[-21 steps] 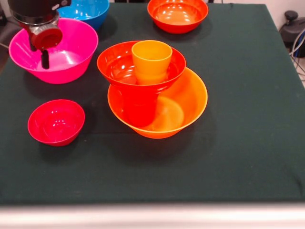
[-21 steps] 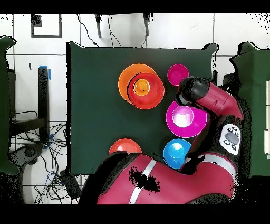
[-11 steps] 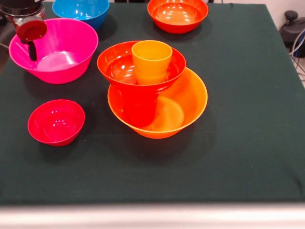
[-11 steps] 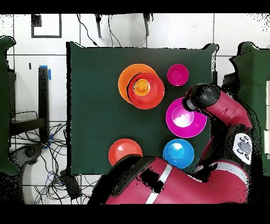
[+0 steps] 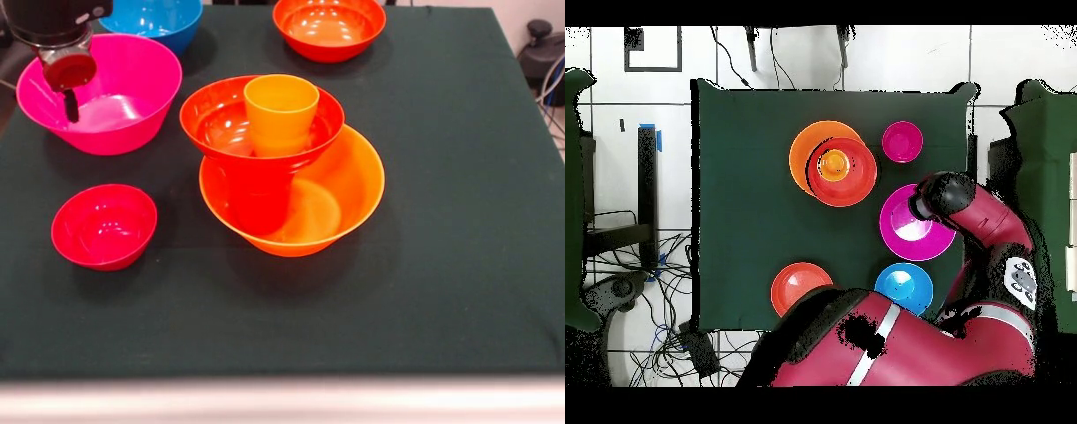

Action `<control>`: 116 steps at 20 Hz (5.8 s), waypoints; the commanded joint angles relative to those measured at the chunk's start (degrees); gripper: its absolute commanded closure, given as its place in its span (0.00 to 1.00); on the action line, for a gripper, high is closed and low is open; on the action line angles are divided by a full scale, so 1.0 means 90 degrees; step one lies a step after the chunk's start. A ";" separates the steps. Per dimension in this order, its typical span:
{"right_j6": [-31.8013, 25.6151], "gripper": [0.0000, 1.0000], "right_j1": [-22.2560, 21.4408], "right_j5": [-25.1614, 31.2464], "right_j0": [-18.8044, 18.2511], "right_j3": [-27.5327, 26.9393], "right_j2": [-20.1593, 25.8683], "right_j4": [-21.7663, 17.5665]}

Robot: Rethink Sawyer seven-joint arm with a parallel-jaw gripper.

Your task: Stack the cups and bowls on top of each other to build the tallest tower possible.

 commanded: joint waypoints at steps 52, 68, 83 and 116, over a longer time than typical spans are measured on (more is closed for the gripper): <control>0.0021 0.00 0.0176 0.1814 0.0298 -0.0919 0.0734 -0.0199; 0.0616 0.00 0.0767 0.1465 0.0440 -0.1648 0.0790 0.0011; 0.0583 0.00 0.1002 0.0513 0.0507 -0.0863 0.0763 -0.0189; -0.0012 1.00 0.0603 0.1655 0.0529 -0.1147 0.0528 -0.0283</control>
